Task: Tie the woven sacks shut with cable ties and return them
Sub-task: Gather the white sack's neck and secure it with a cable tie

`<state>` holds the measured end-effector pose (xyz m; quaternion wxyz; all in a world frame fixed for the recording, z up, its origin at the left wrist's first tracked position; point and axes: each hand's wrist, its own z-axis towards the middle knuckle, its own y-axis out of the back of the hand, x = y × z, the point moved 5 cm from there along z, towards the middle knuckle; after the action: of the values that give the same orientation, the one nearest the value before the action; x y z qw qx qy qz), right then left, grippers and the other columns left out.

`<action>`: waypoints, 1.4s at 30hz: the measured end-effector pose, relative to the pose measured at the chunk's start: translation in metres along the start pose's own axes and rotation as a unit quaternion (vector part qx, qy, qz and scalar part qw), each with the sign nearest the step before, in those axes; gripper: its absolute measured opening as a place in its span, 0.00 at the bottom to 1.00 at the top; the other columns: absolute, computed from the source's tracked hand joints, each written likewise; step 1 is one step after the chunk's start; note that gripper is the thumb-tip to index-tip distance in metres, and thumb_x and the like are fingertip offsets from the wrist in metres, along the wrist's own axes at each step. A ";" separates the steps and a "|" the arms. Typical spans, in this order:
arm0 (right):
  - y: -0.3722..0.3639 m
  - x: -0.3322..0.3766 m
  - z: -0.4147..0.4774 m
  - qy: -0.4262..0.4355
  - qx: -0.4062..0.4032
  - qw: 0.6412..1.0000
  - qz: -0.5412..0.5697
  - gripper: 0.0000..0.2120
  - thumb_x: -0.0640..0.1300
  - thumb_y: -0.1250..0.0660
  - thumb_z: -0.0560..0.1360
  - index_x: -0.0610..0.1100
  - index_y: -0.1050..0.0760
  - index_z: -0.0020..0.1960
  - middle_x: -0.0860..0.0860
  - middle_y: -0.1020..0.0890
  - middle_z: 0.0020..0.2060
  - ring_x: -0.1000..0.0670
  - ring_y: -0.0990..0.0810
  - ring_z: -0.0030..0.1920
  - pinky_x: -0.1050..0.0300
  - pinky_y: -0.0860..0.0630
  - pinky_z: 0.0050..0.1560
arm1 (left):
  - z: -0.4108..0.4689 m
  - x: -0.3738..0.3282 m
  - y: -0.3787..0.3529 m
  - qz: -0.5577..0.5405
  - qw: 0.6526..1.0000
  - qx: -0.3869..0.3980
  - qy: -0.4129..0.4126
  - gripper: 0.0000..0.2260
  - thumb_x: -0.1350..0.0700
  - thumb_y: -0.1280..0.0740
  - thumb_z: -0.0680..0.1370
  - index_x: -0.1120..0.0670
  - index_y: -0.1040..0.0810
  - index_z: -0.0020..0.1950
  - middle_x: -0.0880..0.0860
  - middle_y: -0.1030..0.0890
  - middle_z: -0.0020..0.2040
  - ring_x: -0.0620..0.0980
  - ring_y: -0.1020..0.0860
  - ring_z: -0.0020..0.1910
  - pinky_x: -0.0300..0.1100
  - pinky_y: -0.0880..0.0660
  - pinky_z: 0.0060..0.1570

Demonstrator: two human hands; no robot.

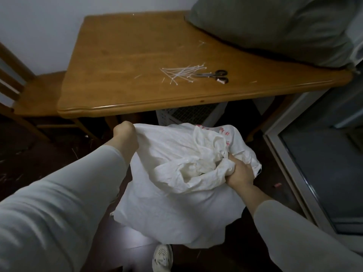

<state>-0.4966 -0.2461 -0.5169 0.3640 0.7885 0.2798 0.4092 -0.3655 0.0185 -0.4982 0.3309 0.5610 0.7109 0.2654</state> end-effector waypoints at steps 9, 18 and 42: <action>-0.024 0.037 0.045 0.025 -0.022 0.999 -0.032 0.18 0.47 0.38 0.75 0.44 0.30 0.63 0.42 0.21 0.56 0.40 0.25 0.59 0.46 0.32 0.63 | 0.037 0.033 0.024 0.246 0.966 -0.075 0.028 0.14 0.60 0.46 0.79 0.58 0.29 0.63 0.55 0.29 0.65 0.53 0.31 0.65 0.42 0.35 0.66; -0.081 0.045 0.061 0.073 -0.031 0.995 -0.065 0.15 0.49 0.34 0.72 0.44 0.26 0.55 0.46 0.18 0.48 0.42 0.22 0.52 0.48 0.28 0.57 | 0.067 0.086 0.008 0.001 0.983 -0.136 0.120 0.13 0.62 0.44 0.80 0.60 0.29 0.64 0.56 0.27 0.63 0.53 0.28 0.63 0.41 0.31 0.61; -0.056 0.073 0.068 0.133 0.101 0.979 -0.116 0.10 0.46 0.34 0.70 0.48 0.36 0.43 0.49 0.23 0.42 0.45 0.23 0.46 0.51 0.29 0.45 | 0.005 -0.009 -0.021 -0.421 0.886 0.135 -0.143 0.32 0.33 0.27 0.60 0.47 0.23 0.59 0.45 0.19 0.56 0.46 0.22 0.58 0.46 0.27 0.62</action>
<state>-0.4100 -0.1829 -0.5568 0.2876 0.7219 0.4552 0.4347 -0.3733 0.0047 -0.5159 0.4306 0.2799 0.8543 -0.0802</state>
